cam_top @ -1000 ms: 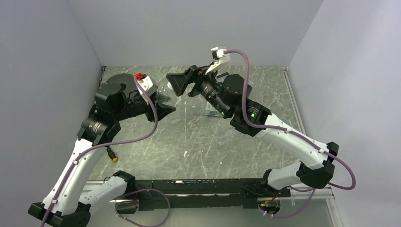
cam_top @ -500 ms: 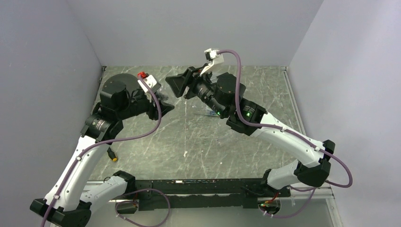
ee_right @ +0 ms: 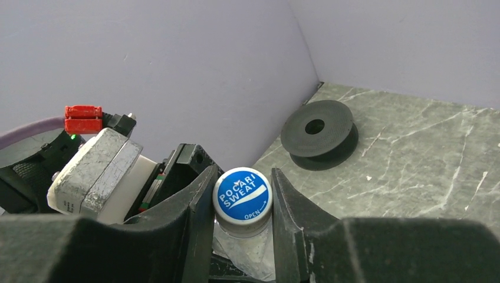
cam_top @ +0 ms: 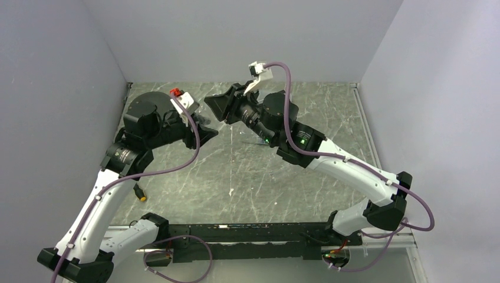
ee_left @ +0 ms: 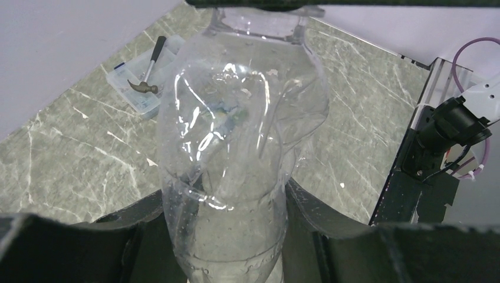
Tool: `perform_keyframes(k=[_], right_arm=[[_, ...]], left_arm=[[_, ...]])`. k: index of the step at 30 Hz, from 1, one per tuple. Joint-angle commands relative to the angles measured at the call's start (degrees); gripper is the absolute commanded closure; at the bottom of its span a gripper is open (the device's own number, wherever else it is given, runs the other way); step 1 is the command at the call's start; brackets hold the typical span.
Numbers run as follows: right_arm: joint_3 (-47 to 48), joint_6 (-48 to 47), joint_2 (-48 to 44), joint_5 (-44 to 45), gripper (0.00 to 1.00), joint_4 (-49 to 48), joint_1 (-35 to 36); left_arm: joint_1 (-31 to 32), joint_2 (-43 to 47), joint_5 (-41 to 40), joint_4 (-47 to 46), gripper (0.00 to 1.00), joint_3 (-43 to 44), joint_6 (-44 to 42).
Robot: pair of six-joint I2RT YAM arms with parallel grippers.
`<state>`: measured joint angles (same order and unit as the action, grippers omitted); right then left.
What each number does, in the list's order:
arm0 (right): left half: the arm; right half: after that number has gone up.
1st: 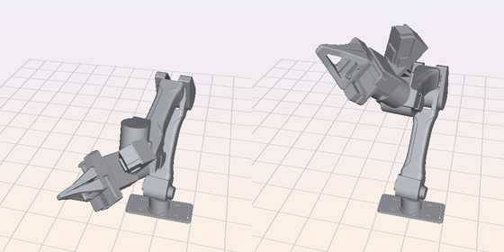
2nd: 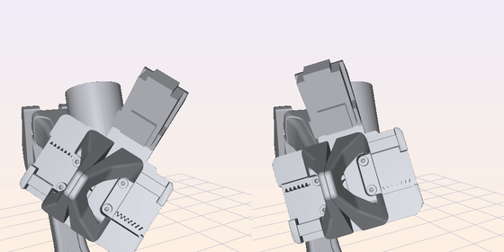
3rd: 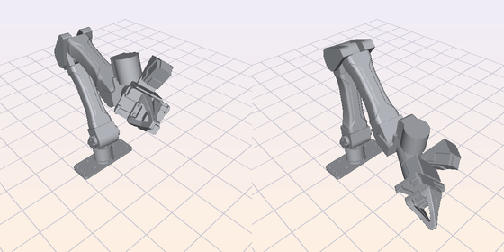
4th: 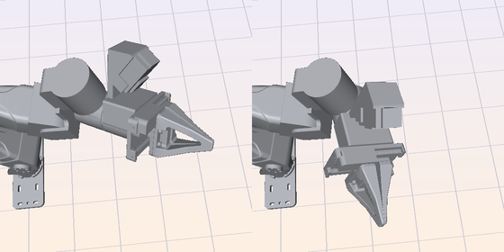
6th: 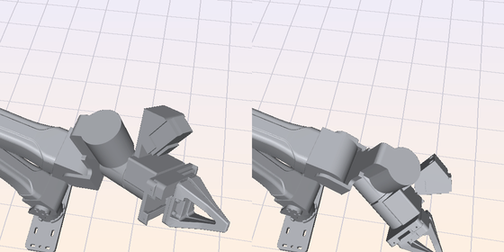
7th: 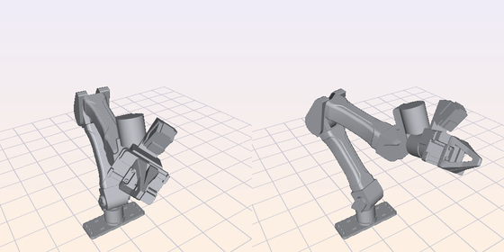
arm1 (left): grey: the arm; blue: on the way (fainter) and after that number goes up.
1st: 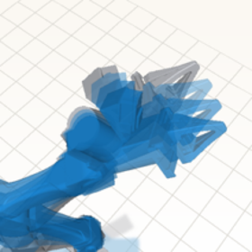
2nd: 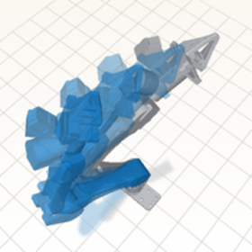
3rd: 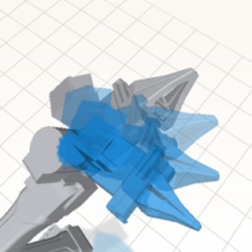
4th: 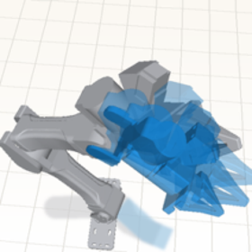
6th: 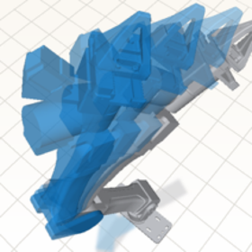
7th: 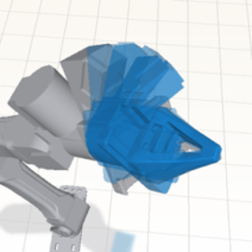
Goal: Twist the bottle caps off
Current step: Unscrew the bottle cap from the plastic bottle.
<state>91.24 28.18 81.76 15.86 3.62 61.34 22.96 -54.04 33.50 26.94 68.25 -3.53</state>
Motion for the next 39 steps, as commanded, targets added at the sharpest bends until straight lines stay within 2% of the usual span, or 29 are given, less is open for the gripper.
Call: perform_keyframes(k=[1,5,9,12,19,21,22,23,25,26,28,30,35,39], right_arm=[[0.1,-2.0,-2.4,-2.9,0.97,-5.5,0.2],[-1.1,-6.1,-4.6,-14.4,1.0,-8.8,-1.0],[0.7,-5.5,-4.3,-36.6,1.0,-10.5,-5.3],[0.7,-3.1,-3.8,-49.4,1.0,-14.0,-7.8],[-0.8,-4.6,-4.4,-56.4,1.0,-15.5,-8.3],[-0.4,-5.5,-4.4,-55.3,1.0,-13.9,-8.3],[0.0,-6.1,-4.5,-53.6,0.93,-12.5,-8.4],[0.0,-6.4,-4.7,-51.4,0.78,-11.4,-8.5],[-0.1,-6.8,-5.5,-43.6,0.35,-9.0,-8.5],[-0.1,-7.0,-6.0,-39.0,0.2,-7.7,-8.5],[1.2,-6.7,-6.6,-29.3,0.05,-4.4,-8.3],[1.9,-6.6,-7.1,-22.8,0.01,-2.7,-7.2],[7.3,-6.2,-4.5,-6.9,0.02,6.2,-3.1],[9.1,-5.4,-2.6,-2.3,0.07,8.7,-0.6]], left_arm=[[0.1,0.9,5.9,-2.1,0.58,0.1,1.8],[0.1,1.1,18.4,-2.9,0.61,0.5,3.2],[0.1,-0.2,35.1,-3.8,0.61,1.6,8.6],[0.1,-1.0,42.5,-4.0,0.61,2.3,12.3],[0.1,-1.4,47.1,0.2,0.61,4.3,9.3],[0.1,-1.7,47.3,3.4,0.61,5.3,6.1],[0.1,-1.8,46.5,5.0,0.61,5.6,4.6],[0.1,-1.8,45.5,6.0,0.61,5.7,2.5],[0.1,-1.6,42.5,7.6,0.6,5.9,-0.5],[0.1,-1.3,40.1,7.6,0.6,5.7,-1.3],[0.1,-0.4,32.4,6.1,0.58,4.5,-2.4],[0.1,0.3,28.1,5.2,0.57,3.5,-5.2],[0.1,1.3,13.6,2.5,0.57,1.4,-7.5],[0.1,1.0,3.9,0.8,0.58,0.4,-7.5]])
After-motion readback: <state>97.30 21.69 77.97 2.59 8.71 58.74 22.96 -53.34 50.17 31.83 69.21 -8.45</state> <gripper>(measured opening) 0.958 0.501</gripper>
